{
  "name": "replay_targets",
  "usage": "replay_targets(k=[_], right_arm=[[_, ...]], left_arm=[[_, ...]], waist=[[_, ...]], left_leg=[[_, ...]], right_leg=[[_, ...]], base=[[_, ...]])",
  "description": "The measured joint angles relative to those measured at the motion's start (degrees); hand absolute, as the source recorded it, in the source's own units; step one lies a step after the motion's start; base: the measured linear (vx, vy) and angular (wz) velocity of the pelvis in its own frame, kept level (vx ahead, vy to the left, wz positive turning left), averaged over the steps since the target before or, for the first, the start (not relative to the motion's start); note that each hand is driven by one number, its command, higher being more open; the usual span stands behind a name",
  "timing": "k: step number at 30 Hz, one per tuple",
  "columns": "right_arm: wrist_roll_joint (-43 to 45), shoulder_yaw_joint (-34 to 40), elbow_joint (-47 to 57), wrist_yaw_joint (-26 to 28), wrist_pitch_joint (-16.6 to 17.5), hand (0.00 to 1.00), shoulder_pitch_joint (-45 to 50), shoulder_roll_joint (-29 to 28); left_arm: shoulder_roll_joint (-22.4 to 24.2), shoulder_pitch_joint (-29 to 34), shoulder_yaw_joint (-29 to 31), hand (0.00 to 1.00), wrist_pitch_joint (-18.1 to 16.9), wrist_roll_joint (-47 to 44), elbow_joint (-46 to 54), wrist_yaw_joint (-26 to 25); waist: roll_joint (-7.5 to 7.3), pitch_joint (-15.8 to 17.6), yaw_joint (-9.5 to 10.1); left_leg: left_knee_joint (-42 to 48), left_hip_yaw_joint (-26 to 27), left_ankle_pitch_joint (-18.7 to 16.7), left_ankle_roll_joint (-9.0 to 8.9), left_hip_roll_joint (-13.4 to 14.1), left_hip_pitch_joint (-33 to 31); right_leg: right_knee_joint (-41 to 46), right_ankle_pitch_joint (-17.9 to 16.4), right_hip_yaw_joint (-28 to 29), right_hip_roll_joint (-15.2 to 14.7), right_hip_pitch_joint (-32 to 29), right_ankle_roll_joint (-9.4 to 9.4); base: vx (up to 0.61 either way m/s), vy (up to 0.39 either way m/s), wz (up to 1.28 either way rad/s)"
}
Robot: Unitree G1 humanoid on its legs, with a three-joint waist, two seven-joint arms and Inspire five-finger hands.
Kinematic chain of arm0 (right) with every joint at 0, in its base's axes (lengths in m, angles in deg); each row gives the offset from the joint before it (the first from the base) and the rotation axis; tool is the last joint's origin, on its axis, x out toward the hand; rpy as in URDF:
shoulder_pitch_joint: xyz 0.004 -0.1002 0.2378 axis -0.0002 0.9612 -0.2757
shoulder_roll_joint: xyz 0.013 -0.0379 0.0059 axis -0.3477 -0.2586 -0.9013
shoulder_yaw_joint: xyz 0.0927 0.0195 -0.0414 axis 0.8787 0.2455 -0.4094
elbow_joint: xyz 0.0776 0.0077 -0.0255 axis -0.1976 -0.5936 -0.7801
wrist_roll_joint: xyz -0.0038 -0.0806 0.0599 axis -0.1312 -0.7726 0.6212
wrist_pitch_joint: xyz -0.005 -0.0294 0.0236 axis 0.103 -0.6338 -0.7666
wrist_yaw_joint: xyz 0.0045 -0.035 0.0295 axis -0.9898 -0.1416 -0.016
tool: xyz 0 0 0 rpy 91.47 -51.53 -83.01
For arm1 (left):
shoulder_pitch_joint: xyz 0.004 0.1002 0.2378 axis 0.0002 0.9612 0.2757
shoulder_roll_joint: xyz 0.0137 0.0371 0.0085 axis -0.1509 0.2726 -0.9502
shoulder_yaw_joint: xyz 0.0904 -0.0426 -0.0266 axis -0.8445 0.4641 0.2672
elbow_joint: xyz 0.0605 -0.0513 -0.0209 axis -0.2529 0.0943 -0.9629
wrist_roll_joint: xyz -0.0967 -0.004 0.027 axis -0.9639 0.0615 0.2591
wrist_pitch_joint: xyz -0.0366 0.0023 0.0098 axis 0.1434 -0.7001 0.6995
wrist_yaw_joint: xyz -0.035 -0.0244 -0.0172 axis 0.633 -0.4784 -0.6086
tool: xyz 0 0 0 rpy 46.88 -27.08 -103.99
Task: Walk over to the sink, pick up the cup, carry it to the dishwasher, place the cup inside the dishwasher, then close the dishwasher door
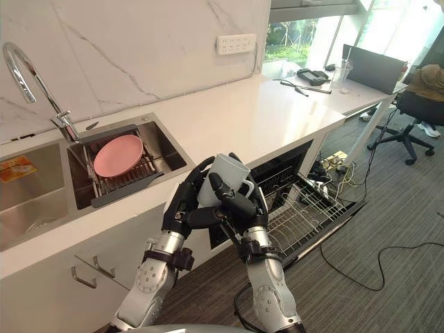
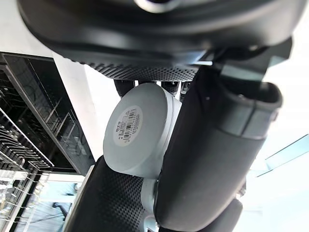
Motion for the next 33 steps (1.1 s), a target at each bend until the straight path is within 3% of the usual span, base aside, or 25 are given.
replay_targets(k=[8,11,15,20,26,33], right_arm=[[-2.31,4.26,0.03,0.52,-0.69,0.30,-0.08,-2.42],[-2.29,13.01,0.02,-2.08,0.00,0.30,-0.11,-4.17],[-3.62,18.50,0.01,-4.41,1.92,0.30,0.11,-3.20],[-13.55,18.63,0.05,-5.79,2.34,0.30,1.45,-3.02],[-16.01,17.71,0.09,-6.04,2.29,0.30,2.09,-2.98],[-17.70,17.92,0.08,-5.62,1.43,0.30,2.72,-1.78]], left_arm=[[1.41,0.65,1.05,0.90,0.72,-1.72,0.77,2.64],[1.49,2.88,3.85,0.90,0.72,-3.37,2.53,2.34],[1.35,3.29,7.61,0.90,0.71,-3.71,2.82,1.47],[1.49,3.33,6.92,0.90,0.71,-3.61,2.92,1.19],[1.40,3.59,5.99,0.90,0.72,-4.43,2.94,1.91],[0.33,5.51,4.61,0.90,1.14,-8.40,2.63,7.48]], waist=[[0.04,1.82,0.01],[0.06,1.84,0.11],[0.23,1.97,-0.19],[0.27,1.98,-0.11],[0.28,1.98,-0.09],[0.31,2.01,-0.13]], left_leg=[[0.02,-0.15,-0.03,-0.01,0.08,-0.14],[-0.01,-0.36,-0.06,-0.05,0.04,-0.26],[-0.06,-0.35,-0.06,-0.06,0.02,-0.23],[-0.07,-0.57,-0.05,-0.05,0.14,-0.10],[-0.05,-0.62,-0.05,-0.06,0.09,-0.12],[-0.07,-0.61,-0.06,-0.06,0.01,-0.13]], right_leg=[[-0.13,-0.03,-0.22,-0.06,0.00,0.05],[-0.33,-0.04,-0.47,-0.12,0.01,0.05],[-0.45,-0.04,-0.46,-0.24,0.08,0.06],[-0.59,-0.04,-0.68,-0.31,0.43,0.05],[-0.74,-0.03,-0.73,-0.34,0.49,0.05],[-0.85,-0.03,-0.73,-0.45,0.49,0.07]], base=[[0.00,0.000,0.00],[0.00,0.000,0.02],[0.00,0.000,0.00],[0.00,0.000,0.02],[0.00,0.000,0.01],[0.00,0.000,0.00]])
